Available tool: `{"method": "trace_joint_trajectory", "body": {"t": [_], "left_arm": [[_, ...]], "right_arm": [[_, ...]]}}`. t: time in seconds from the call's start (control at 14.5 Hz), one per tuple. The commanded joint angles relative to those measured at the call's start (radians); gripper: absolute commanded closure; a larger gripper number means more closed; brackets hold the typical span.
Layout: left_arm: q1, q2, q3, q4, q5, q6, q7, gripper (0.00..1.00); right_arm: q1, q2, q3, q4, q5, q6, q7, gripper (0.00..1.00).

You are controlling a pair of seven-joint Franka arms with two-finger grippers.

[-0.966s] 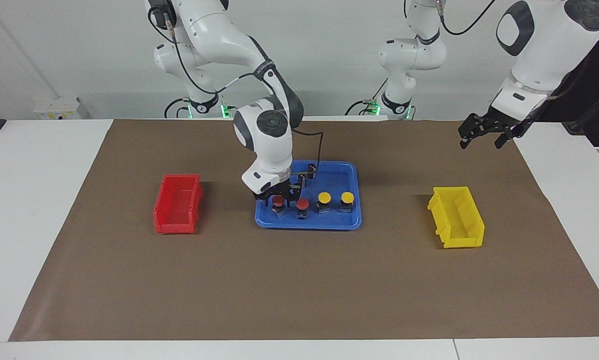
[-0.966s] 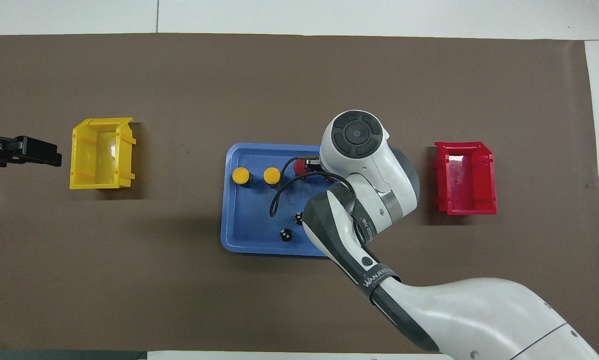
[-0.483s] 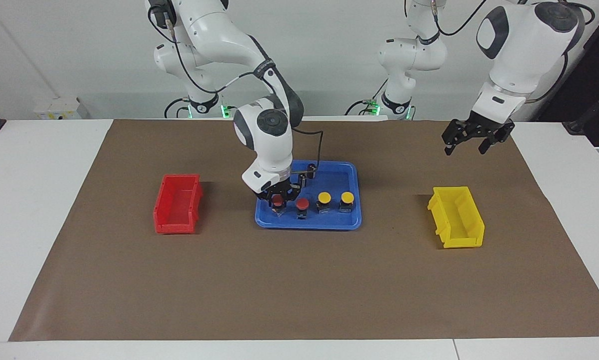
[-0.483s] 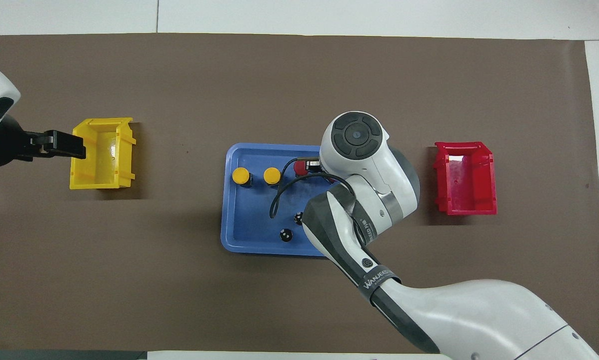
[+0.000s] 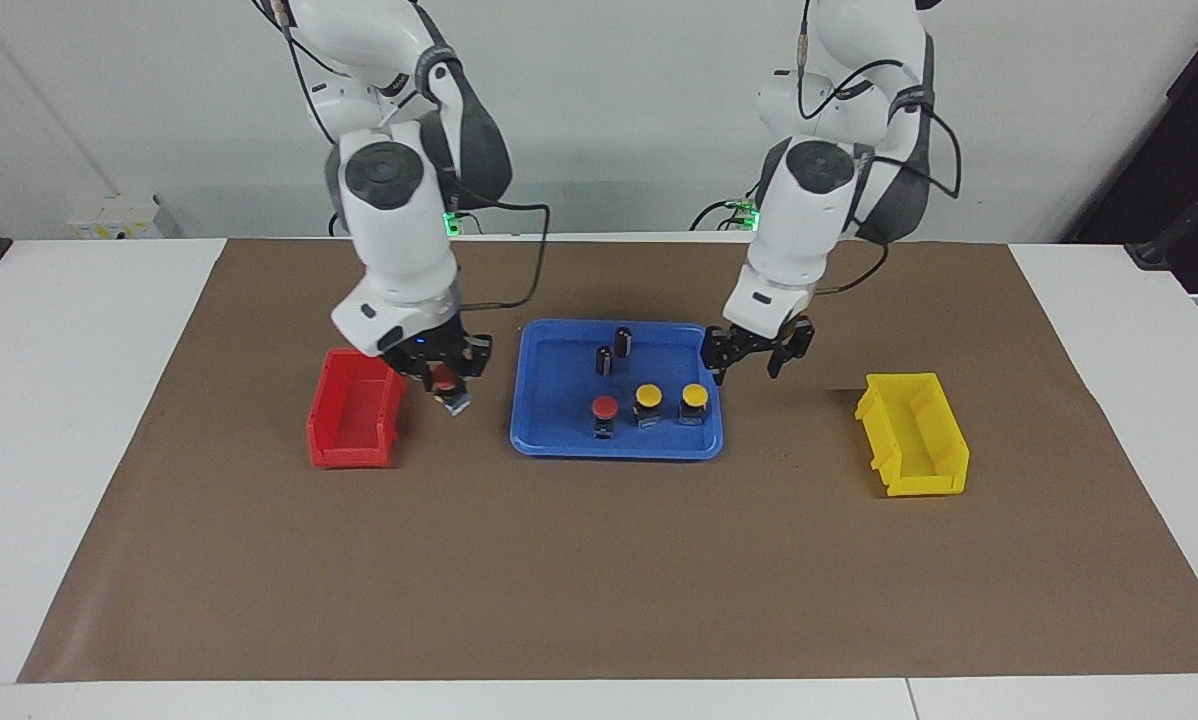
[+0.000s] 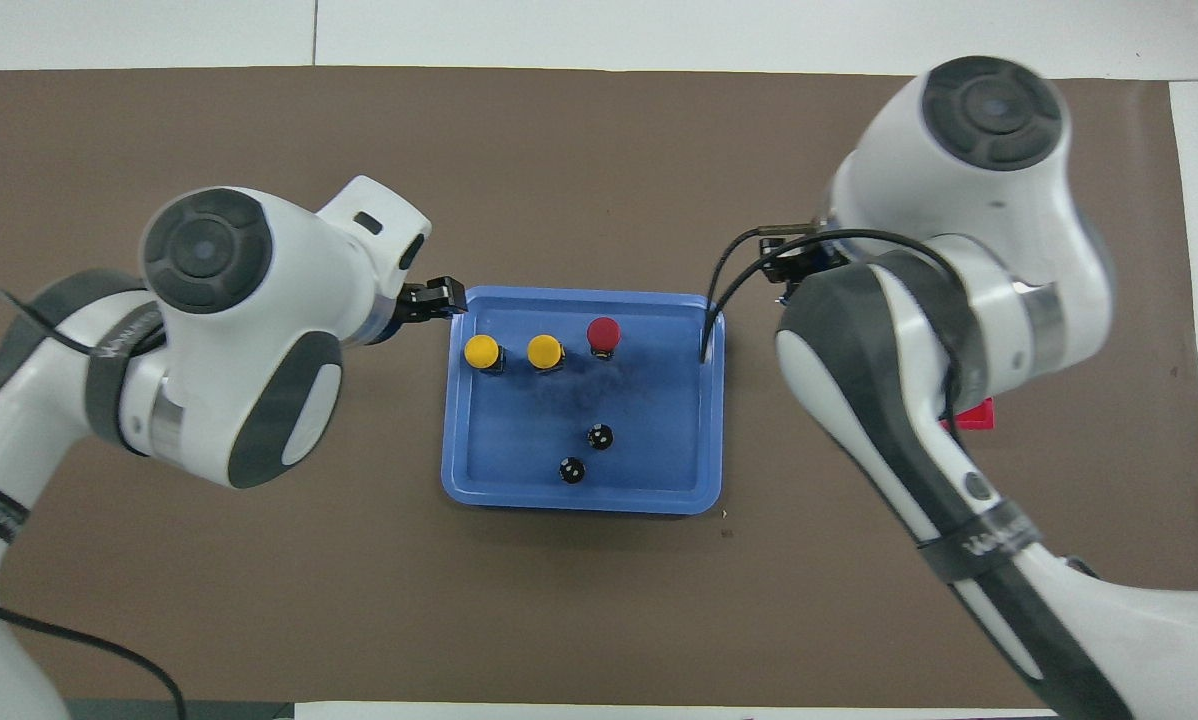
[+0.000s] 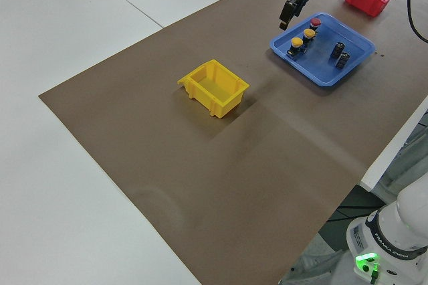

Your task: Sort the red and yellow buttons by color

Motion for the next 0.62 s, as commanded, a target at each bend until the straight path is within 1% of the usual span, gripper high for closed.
{"method": "trace_joint_trajectory", "body": {"t": [0.0, 0.14, 0.28, 0.41, 0.48, 0.55], "left_arm": [[-0.050, 0.032, 0.017, -0.067, 0.005, 0.124, -0.050, 0.15], [-0.058, 0.037, 0.017, -0.095, 0.005, 0.155, -0.051, 0.16], [-0.073, 0.047, 0.016, -0.101, 0.005, 0.155, -0.054, 0.16], [-0.078, 0.047, 0.016, -0.104, 0.005, 0.146, -0.054, 0.16], [-0.078, 0.047, 0.016, -0.104, 0.005, 0.146, -0.059, 0.23], [-0.079, 0.046, 0.016, -0.104, 0.005, 0.144, -0.071, 0.37]], "right_arm": [[-0.090, -0.081, 0.012, -0.136, 0.016, 0.012, -0.125, 0.70], [-0.125, -0.121, 0.012, -0.234, 0.016, 0.070, -0.183, 0.70], [-0.173, -0.159, 0.012, -0.349, 0.016, 0.184, -0.272, 0.70], [-0.185, -0.181, 0.011, -0.428, 0.016, 0.276, -0.318, 0.70], [-0.187, -0.193, 0.009, -0.465, 0.016, 0.311, -0.326, 0.70], [-0.191, -0.205, 0.010, -0.504, 0.016, 0.352, -0.326, 0.70]]}}
